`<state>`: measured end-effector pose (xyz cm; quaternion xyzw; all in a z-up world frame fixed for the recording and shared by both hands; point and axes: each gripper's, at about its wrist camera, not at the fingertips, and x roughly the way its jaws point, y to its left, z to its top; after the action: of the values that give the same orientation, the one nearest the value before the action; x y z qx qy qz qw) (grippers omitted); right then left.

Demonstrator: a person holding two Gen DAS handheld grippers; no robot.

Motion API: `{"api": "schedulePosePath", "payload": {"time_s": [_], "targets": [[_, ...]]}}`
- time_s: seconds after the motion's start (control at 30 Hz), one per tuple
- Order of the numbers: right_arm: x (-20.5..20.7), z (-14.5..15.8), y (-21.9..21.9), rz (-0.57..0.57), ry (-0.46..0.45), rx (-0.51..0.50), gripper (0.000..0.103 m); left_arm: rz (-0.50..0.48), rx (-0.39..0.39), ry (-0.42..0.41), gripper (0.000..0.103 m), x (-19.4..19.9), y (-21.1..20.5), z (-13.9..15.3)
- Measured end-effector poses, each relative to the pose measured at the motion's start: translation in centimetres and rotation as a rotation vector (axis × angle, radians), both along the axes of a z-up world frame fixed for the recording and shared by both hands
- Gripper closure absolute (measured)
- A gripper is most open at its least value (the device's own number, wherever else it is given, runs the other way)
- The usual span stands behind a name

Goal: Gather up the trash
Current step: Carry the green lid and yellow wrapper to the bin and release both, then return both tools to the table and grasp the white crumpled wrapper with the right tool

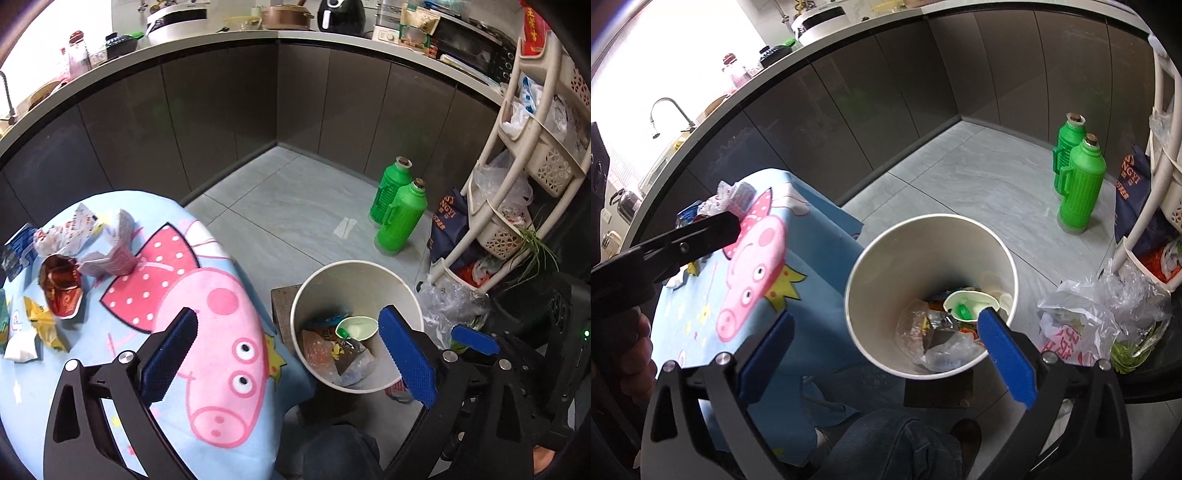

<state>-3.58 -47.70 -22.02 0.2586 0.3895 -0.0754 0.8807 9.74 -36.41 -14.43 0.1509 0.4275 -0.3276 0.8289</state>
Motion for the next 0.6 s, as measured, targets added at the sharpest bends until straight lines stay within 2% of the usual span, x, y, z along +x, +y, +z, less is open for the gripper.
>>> {"api": "schedulePosePath", "payload": {"time_s": [0.6], "targets": [[0.4,5.5,6.4,0.097,-0.047,-0.097,0.003,0.115,-0.052,-0.023,0.008,-0.9,9.2,3.9]]}}
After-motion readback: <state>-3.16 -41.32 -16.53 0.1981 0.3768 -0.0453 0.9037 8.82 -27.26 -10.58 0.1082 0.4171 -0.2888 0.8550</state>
